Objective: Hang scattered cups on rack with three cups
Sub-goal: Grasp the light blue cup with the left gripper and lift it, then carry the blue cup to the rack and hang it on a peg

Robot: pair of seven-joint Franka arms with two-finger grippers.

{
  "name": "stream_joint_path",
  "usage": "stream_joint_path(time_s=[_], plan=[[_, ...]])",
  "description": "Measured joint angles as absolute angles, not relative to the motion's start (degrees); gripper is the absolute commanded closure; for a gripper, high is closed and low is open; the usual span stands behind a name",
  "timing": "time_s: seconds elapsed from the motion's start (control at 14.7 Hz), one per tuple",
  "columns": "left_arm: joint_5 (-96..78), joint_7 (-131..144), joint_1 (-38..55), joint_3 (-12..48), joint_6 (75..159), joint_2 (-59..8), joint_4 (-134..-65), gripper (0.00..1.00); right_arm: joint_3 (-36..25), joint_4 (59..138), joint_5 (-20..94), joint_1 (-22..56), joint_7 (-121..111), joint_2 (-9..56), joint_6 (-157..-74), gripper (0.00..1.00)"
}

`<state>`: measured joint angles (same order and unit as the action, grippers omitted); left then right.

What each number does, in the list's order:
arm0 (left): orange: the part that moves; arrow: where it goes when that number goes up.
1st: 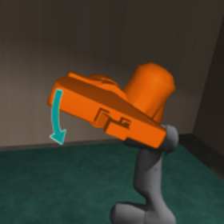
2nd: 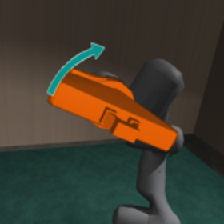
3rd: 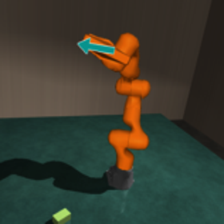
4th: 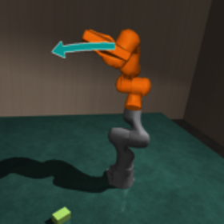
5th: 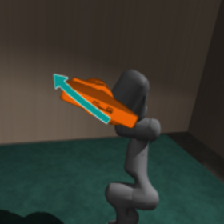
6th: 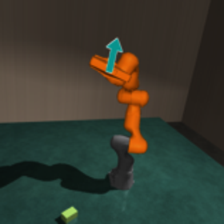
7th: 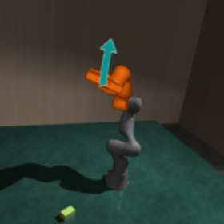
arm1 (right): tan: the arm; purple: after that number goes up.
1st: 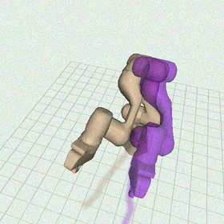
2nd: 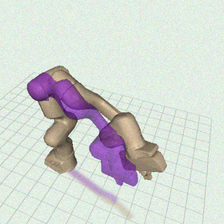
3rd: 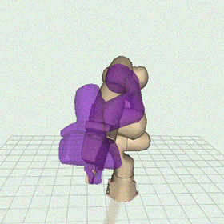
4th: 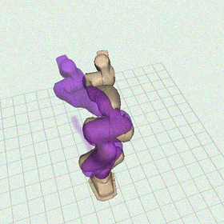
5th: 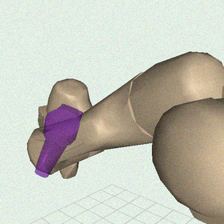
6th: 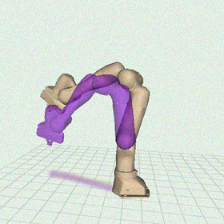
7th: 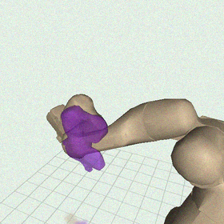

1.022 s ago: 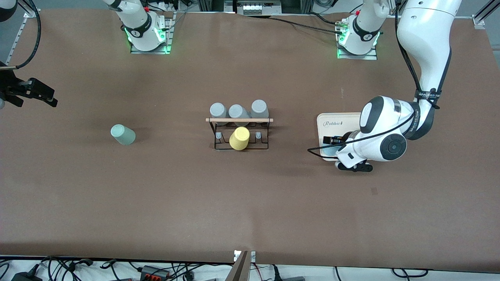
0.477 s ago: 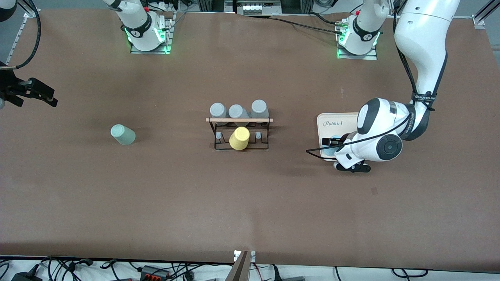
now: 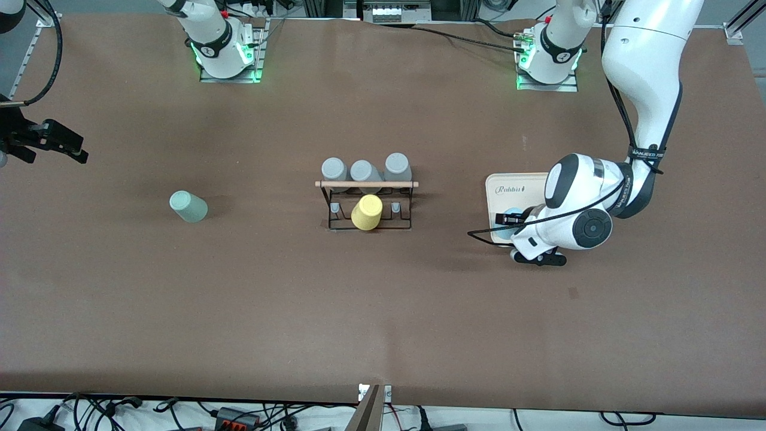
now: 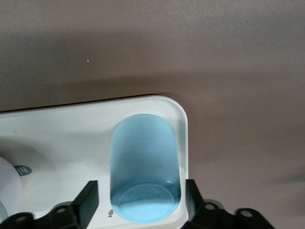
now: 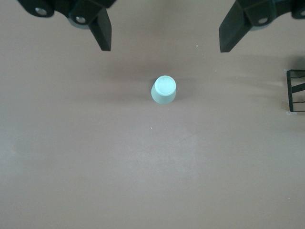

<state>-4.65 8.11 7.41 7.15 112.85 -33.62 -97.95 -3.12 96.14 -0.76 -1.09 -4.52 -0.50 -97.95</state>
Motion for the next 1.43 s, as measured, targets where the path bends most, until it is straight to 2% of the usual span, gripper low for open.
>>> stream_joint_path(time_s=[0.2, 0.34, 0.61, 0.75, 1.23, 1.43], plan=[[-4.4, 8.1, 7.4, 7.2, 112.8, -33.6, -97.9, 0.6, -3.1, 96.1, -0.8, -1.1, -4.5, -0.5, -98.0, 0.0], [-4.3, 8.1, 7.4, 7.2, 112.8, -33.6, -97.9, 0.66, -3.1, 96.1, -0.8, -1.1, -4.5, -0.5, -97.9, 0.0], [-4.3, 8.2, 7.5, 7.3, 112.9, -33.5, -97.5, 0.72, -3.1, 96.1, -0.8, -1.1, -4.5, -0.5, -97.9, 0.0], [-4.3, 8.2, 7.6, 7.8, 113.1, -33.4, -96.3, 0.79, -3.1, 96.2, -0.8, -1.1, -4.5, -0.5, -97.9, 0.0], [-14.6, 15.8, 8.8, 13.1, 108.5, -32.6, -84.6, 0.83, -3.2, 96.2, -0.8, -1.1, -4.5, -0.5, -97.9, 0.0], [-15.0, 24.8, 12.3, 14.8, 107.8, -32.6, -81.1, 0.86, -3.2, 96.2, -0.8, -1.1, -4.5, -0.5, -97.9, 0.0]])
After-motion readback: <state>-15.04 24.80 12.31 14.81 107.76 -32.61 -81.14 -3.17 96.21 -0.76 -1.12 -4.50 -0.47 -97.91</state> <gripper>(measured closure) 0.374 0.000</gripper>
